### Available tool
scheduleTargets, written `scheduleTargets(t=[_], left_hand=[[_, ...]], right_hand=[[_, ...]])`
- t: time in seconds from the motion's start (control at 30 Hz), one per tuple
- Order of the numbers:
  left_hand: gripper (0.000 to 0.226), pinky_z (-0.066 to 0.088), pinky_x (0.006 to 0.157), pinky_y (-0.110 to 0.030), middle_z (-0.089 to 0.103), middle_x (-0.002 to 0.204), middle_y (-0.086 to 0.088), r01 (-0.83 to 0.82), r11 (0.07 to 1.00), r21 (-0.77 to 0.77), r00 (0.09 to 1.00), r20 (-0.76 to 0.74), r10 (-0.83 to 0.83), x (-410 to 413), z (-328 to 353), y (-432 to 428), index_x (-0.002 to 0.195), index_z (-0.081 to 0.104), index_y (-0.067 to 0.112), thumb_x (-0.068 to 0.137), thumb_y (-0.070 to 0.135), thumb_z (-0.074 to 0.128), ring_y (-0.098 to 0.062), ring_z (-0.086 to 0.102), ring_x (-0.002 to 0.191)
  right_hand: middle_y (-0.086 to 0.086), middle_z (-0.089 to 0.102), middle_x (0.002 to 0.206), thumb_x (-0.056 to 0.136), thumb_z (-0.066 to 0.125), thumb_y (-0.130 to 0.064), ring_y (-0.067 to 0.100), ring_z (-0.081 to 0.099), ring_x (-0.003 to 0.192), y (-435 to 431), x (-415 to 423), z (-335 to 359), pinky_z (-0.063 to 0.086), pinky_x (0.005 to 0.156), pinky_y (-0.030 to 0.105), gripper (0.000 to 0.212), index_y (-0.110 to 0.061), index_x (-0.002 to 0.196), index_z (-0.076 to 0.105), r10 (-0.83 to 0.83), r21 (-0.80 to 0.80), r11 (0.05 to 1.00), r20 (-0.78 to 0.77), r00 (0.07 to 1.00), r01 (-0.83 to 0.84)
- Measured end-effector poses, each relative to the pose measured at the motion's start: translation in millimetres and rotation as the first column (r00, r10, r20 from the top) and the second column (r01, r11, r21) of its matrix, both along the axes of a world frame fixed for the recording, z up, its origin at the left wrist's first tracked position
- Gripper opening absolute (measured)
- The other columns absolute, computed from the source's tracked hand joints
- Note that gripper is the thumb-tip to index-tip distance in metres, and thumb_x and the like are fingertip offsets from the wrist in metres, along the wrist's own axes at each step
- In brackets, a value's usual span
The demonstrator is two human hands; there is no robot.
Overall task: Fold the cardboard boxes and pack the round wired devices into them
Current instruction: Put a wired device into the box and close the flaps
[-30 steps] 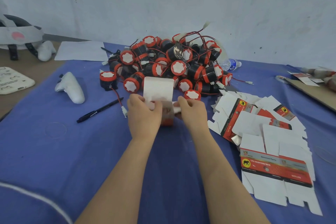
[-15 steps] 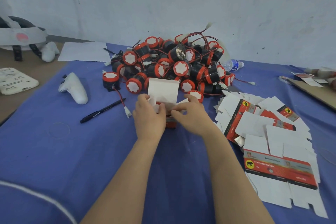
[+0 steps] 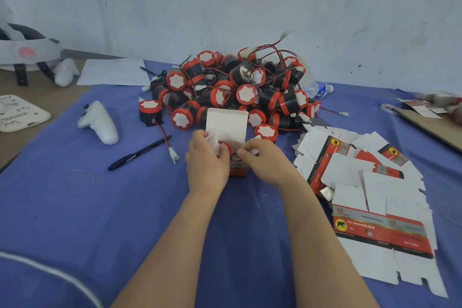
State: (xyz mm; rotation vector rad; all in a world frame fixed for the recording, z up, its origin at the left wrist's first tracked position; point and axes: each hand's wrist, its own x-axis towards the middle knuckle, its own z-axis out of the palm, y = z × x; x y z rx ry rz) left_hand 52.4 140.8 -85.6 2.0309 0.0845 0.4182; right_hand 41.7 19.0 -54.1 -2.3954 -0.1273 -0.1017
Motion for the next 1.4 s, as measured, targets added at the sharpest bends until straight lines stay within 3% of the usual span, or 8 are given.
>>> scheduleTargets(t=[0.1,0.27,0.43,0.7,0.87,1.03,1.23,1.4], left_hand=[[0.040,0.048,0.090,-0.042,0.046,0.134,-0.010,0.013,1.000,0.006,1.000,-0.002,-0.013,0,0,-1,0.131,0.037,0.009,0.095,0.018,0.053,-0.030,0.048,0.117],[0.043,0.047,0.090,-0.038,0.044,0.135,-0.009,0.047,0.999,-0.008,0.999,-0.022,-0.047,1,-1,-2,0.132,0.035,0.010,0.095,0.020,0.055,-0.029,0.047,0.119],[0.064,0.046,0.096,-0.043,0.042,0.134,-0.006,0.070,0.997,-0.038,0.996,-0.056,-0.072,0,0,-3,0.133,0.034,0.014,0.082,0.029,0.069,-0.025,0.042,0.122],[0.070,0.046,0.096,-0.042,0.041,0.135,-0.004,0.089,0.994,-0.066,0.993,-0.076,-0.094,0,2,-3,0.133,0.033,0.015,0.078,0.029,0.074,-0.025,0.042,0.122],[0.067,0.047,0.096,-0.046,0.042,0.131,-0.004,0.112,0.989,-0.092,0.988,-0.093,-0.120,-1,3,-5,0.131,0.033,0.014,0.078,0.028,0.073,-0.025,0.045,0.119],[0.065,0.046,0.097,-0.046,0.041,0.132,-0.005,0.142,0.984,-0.103,0.985,-0.089,-0.151,-1,4,-7,0.132,0.033,0.013,0.080,0.024,0.070,-0.025,0.045,0.118],[0.056,0.045,0.099,-0.041,0.040,0.129,0.000,0.181,0.958,-0.225,0.973,-0.103,-0.208,0,4,-7,0.131,0.034,0.016,0.086,0.026,0.065,-0.021,0.045,0.118],[0.056,0.049,0.087,-0.042,0.041,0.118,-0.002,0.081,0.993,-0.087,0.994,-0.061,-0.087,-1,2,-8,0.125,0.037,0.013,0.081,0.025,0.070,-0.025,0.048,0.110]], right_hand=[[0.003,0.064,0.101,0.094,0.057,-0.020,0.015,0.056,0.087,1,1,-1,0.040,0.069,0.022,0.015,-0.011,0.094,0.068,-0.051,-0.043,0.998,0.057,0.997,0.053],[-0.007,0.058,0.088,0.093,0.056,-0.020,0.008,0.049,0.077,6,3,-5,0.034,0.055,0.015,0.010,-0.017,0.089,0.064,-0.181,-0.054,0.981,0.094,0.979,0.187],[-0.006,0.055,0.092,0.095,0.054,-0.020,0.012,0.050,0.085,7,4,-5,0.039,0.073,0.024,0.015,-0.014,0.102,0.065,-0.214,0.003,0.977,0.064,0.975,0.214],[-0.009,0.051,0.085,0.093,0.056,-0.023,0.011,0.048,0.077,14,8,-12,0.036,0.065,0.025,0.003,-0.025,0.094,0.054,-0.350,0.062,0.936,0.043,0.936,0.348],[0.004,0.057,0.111,0.088,0.064,-0.030,0.021,0.051,0.087,14,13,-11,0.036,0.069,0.030,0.029,-0.024,0.103,0.041,-0.418,0.091,0.906,0.055,0.907,0.412],[0.015,0.046,0.133,0.084,0.069,-0.031,0.034,0.056,0.110,13,20,-7,0.036,0.073,0.033,0.086,-0.016,0.146,0.012,-0.467,-0.018,0.883,0.066,0.882,0.469],[0.012,0.061,0.111,0.088,0.059,-0.014,0.032,0.060,0.093,14,30,-2,0.037,0.064,0.033,0.048,-0.008,0.127,0.033,-0.478,-0.080,0.871,0.093,0.873,0.485],[-0.002,0.053,0.097,0.088,0.060,-0.022,0.015,0.052,0.079,4,22,-7,0.035,0.055,0.020,0.032,-0.017,0.118,0.048,-0.275,0.125,0.955,0.047,0.960,0.267]])
